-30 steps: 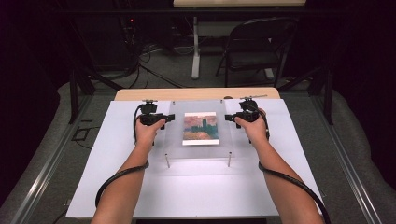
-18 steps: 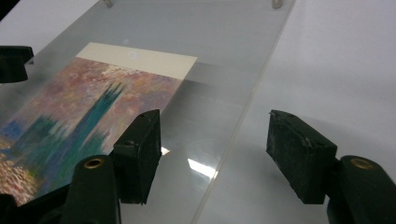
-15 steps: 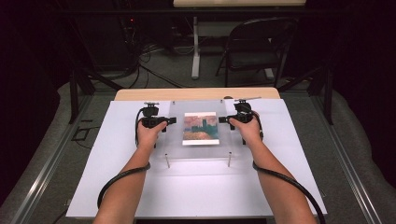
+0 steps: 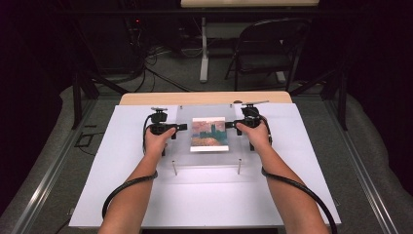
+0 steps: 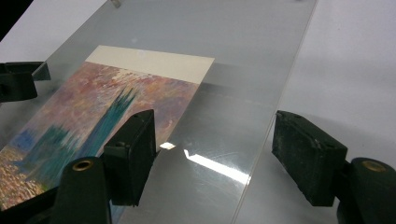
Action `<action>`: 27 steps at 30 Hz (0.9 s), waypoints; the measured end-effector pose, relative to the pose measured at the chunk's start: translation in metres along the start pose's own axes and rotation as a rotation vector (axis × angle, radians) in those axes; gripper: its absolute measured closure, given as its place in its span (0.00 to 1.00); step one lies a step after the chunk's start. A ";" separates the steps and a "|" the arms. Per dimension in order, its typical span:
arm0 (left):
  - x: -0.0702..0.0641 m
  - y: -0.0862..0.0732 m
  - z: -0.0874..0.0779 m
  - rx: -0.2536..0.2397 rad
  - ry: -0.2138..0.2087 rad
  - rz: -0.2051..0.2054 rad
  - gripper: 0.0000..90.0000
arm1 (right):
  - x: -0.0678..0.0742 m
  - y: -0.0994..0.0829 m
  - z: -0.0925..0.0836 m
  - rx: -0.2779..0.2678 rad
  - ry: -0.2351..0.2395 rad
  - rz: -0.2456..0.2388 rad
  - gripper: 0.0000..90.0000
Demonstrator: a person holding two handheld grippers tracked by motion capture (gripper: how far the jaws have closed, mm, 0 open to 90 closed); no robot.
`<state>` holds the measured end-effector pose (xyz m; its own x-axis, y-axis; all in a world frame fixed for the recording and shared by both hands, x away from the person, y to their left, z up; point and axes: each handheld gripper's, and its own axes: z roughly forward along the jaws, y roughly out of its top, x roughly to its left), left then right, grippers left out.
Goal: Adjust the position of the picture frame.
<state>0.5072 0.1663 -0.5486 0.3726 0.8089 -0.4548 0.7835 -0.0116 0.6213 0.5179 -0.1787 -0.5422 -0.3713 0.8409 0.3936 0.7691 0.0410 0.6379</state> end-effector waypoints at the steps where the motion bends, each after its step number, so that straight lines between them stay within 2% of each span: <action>1: 0.000 0.000 0.001 -0.002 0.001 -0.001 0.34 | 0.000 0.000 0.000 0.000 0.001 0.000 0.33; 13: -0.002 0.000 0.008 0.003 -0.024 -0.044 0.29 | -0.002 0.001 0.001 0.008 0.013 0.013 0.32; 16: -0.002 0.000 0.008 0.006 -0.021 -0.043 0.29 | -0.003 0.000 0.004 0.012 0.041 0.042 0.32; 27: -0.001 0.000 0.009 -0.001 -0.026 -0.042 0.29 | -0.003 -0.001 0.009 0.004 0.051 0.069 0.30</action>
<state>0.5115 0.1604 -0.5535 0.3522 0.7934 -0.4964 0.7980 0.0226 0.6022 0.5230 -0.1767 -0.5495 -0.3433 0.8132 0.4701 0.7956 -0.0142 0.6056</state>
